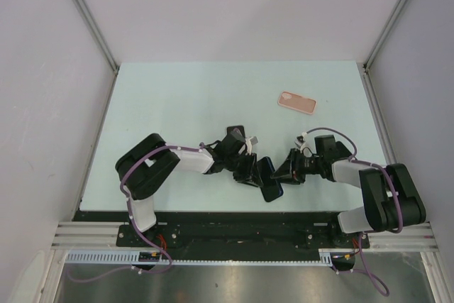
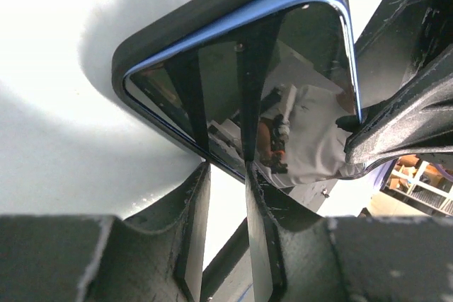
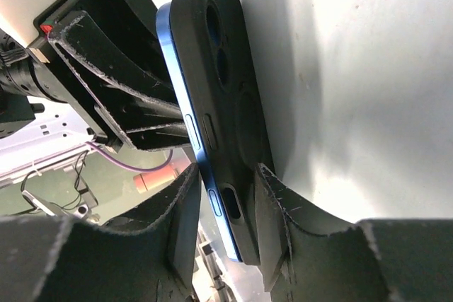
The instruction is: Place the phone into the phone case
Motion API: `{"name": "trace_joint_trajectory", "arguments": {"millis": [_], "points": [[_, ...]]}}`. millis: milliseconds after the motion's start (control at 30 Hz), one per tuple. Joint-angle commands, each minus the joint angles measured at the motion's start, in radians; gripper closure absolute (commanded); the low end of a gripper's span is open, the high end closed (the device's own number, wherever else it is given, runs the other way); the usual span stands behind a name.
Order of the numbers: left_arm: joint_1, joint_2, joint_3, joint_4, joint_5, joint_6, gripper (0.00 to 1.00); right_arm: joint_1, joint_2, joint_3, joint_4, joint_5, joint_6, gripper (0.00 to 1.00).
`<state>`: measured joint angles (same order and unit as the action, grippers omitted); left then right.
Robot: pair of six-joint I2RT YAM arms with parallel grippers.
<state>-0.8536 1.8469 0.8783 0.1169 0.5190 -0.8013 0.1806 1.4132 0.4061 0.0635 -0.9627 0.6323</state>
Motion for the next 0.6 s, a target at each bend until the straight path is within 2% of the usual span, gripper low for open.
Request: {"name": "trace_joint_trajectory", "arguments": {"millis": [0,233,267,300,400,567], "points": [[-0.002,-0.023,-0.013,-0.006,-0.06,0.04,0.67,0.011,-0.042,0.017,-0.091,-0.061,-0.003,0.6],[-0.001,-0.017,-0.019,0.003,-0.056,0.04,0.68,0.02,-0.091,0.017,-0.143,-0.018,-0.026,0.59],[-0.002,-0.017,-0.021,0.004,-0.056,0.039,0.67,0.023,-0.094,0.017,-0.146,-0.015,-0.029,0.63],[-0.001,-0.018,-0.021,0.004,-0.056,0.039,0.67,0.026,-0.097,0.017,-0.152,0.004,-0.036,0.75],[-0.001,-0.02,-0.018,0.001,-0.053,0.04,0.67,0.036,-0.106,0.017,-0.151,0.028,-0.042,1.0],[-0.004,-0.012,-0.007,-0.025,-0.045,0.04,0.67,0.072,-0.175,0.022,-0.174,0.117,-0.046,1.0]]}}
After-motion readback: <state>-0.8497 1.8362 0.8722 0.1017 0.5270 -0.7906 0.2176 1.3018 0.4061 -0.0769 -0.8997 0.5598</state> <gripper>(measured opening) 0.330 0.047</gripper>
